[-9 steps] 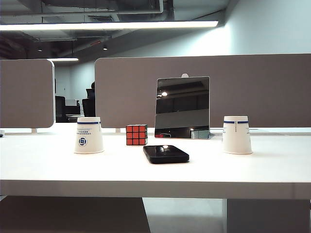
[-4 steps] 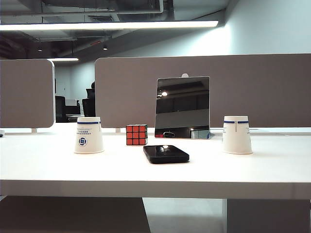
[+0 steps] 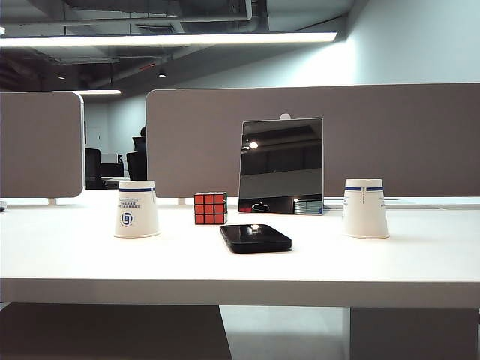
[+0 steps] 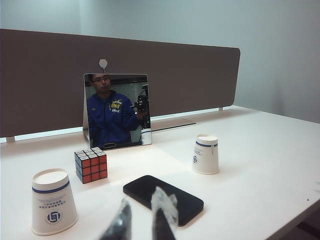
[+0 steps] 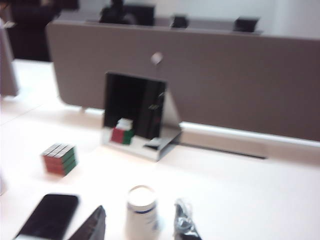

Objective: Carefully pick up the cup on the right and stack it on top of the cup on the left.

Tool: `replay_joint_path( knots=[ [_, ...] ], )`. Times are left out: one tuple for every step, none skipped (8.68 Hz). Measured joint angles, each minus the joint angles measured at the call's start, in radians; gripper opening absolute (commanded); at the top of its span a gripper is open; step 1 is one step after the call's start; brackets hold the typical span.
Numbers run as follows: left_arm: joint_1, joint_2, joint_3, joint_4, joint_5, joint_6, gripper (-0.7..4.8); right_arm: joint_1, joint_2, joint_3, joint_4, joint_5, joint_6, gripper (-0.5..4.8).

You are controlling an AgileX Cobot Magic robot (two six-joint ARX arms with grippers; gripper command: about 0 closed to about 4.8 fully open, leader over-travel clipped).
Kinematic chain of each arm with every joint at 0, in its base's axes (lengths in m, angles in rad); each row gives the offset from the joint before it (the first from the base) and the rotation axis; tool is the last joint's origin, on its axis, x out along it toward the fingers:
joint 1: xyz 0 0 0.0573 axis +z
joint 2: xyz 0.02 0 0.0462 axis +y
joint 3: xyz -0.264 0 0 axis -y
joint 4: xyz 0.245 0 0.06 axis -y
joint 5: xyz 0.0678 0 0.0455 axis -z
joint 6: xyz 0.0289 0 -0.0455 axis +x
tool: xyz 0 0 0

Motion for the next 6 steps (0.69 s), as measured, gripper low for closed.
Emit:
replay_joint_path(
  knots=[
    [0.000, 0.000, 0.000, 0.006, 0.000, 0.000, 0.62, 0.000, 0.167, 0.103, -0.042, -0.086, 0.000, 1.81],
    [0.000, 0.000, 0.000, 0.006, 0.000, 0.000, 0.62, 0.000, 0.216, 0.129, -0.059, -0.108, 0.000, 1.82],
    [0.000, 0.000, 0.000, 0.006, 0.001, 0.000, 0.62, 0.010, 0.354, 0.201, -0.061, -0.143, 0.000, 2.34],
    [0.000, 0.000, 0.000, 0.005, 0.001, 0.000, 0.62, 0.021, 0.450, 0.232, -0.072, -0.151, 0.000, 2.89],
    [0.000, 0.000, 0.000, 0.005, 0.001, 0.000, 0.62, 0.028, 0.535, 0.259, -0.055, -0.153, 0.001, 3.06],
    [0.000, 0.000, 0.000, 0.004, 0.001, 0.000, 0.62, 0.032, 0.607, 0.263, -0.025, -0.153, 0.001, 3.56]
  ],
)
